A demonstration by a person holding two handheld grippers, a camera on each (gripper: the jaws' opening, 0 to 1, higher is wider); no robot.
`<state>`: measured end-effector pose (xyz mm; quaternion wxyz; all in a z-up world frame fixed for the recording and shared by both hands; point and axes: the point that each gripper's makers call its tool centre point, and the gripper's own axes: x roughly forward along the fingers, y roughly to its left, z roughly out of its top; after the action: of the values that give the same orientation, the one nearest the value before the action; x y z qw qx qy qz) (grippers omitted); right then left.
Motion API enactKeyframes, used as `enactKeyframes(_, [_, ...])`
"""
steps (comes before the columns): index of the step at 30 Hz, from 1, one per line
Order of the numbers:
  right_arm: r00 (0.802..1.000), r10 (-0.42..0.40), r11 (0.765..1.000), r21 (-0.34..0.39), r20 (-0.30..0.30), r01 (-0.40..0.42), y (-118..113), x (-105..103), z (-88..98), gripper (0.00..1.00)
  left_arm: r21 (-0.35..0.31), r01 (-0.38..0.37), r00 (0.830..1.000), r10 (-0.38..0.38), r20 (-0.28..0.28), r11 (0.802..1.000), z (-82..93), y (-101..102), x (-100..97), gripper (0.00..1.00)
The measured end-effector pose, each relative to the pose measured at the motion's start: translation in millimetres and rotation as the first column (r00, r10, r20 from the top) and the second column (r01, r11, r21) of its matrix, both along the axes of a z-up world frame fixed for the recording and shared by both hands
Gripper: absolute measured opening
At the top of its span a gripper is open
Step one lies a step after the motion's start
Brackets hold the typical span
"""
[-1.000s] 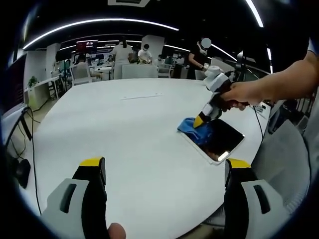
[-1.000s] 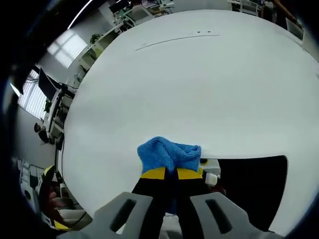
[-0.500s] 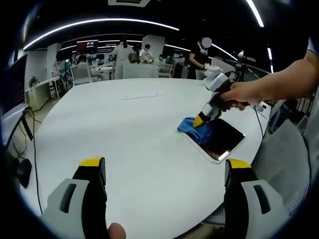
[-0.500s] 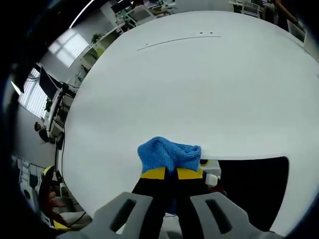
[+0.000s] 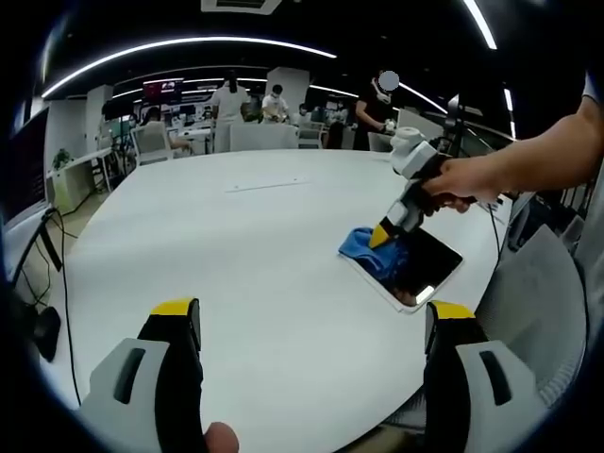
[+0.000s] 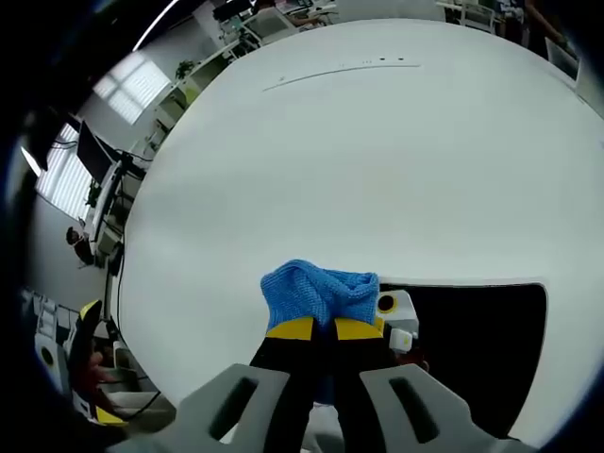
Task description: Wipe the mirror surface with the cleaning cloth until all visible marks leave the cleaned area.
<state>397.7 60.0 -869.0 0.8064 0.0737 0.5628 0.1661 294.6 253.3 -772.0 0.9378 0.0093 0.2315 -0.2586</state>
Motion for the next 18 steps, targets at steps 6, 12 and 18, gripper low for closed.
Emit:
enactKeyframes(6, [1.000, 0.004, 1.000, 0.006, -0.003, -0.004, 2.4, -10.0, 1.7, 0.00, 0.005, 0.004, 1.000, -0.004, 0.000, 1.000, 0.2, -1.2, -2.3, 0.98])
enactKeyframes(12, [1.000, 0.005, 1.000, 0.015, -0.004, -0.005, 4.3, -16.8, 2.3, 0.00, 0.008, 0.008, 1.000, -0.008, 0.002, 1.000, 0.9, -3.1, -3.3, 0.98])
enactKeyframes(18, [1.000, 0.010, 1.000, 0.016, -0.008, -0.010, 5.5, -22.0, 1.7, 0.00, 0.010, 0.013, 1.000, -0.013, 0.006, 1.000, 2.4, -5.4, -3.3, 0.98])
